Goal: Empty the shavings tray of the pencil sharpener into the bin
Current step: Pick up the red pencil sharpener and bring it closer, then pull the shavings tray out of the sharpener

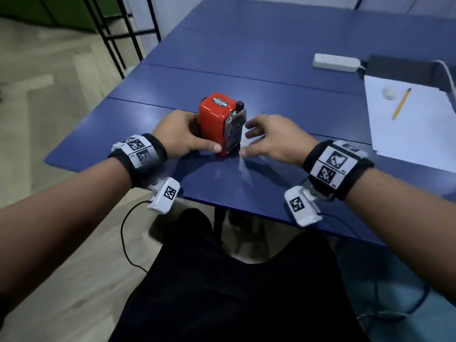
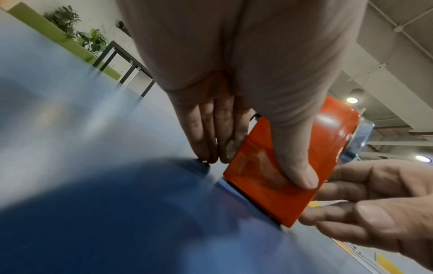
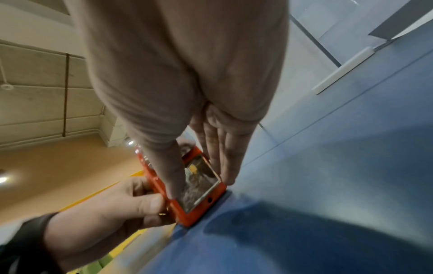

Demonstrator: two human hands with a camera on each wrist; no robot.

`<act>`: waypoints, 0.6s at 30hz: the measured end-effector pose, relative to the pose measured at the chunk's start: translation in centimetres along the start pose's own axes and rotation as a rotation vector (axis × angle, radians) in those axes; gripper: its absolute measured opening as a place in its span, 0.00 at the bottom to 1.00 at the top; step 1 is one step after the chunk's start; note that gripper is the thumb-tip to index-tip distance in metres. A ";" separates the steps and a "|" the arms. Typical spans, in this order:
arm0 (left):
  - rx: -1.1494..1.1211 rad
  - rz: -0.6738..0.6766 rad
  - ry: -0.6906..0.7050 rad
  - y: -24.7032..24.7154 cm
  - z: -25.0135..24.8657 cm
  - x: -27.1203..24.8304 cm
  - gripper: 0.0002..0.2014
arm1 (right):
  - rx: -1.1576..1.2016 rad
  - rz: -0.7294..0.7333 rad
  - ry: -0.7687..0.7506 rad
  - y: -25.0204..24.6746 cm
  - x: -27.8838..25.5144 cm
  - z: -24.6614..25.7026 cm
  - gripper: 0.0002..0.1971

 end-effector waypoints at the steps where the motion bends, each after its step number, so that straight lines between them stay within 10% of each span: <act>1: 0.003 -0.016 0.006 0.0 -0.1 0.1 0.33 | 0.023 -0.021 -0.004 0.2 -0.2 0.2 0.38; 18: 0.022 -0.001 -0.004 0.4 -0.9 -0.5 0.21 | 0.036 -0.182 0.040 0.7 0.2 -0.3 0.37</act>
Point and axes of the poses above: each hand's wrist, its own x-axis towards the middle knuckle, its own y-axis out of the palm, z = x × y, the point moved 9 cm from there along x, towards the middle knuckle, and after that the axes turned 1 degree about z, right-handed, at the moved point
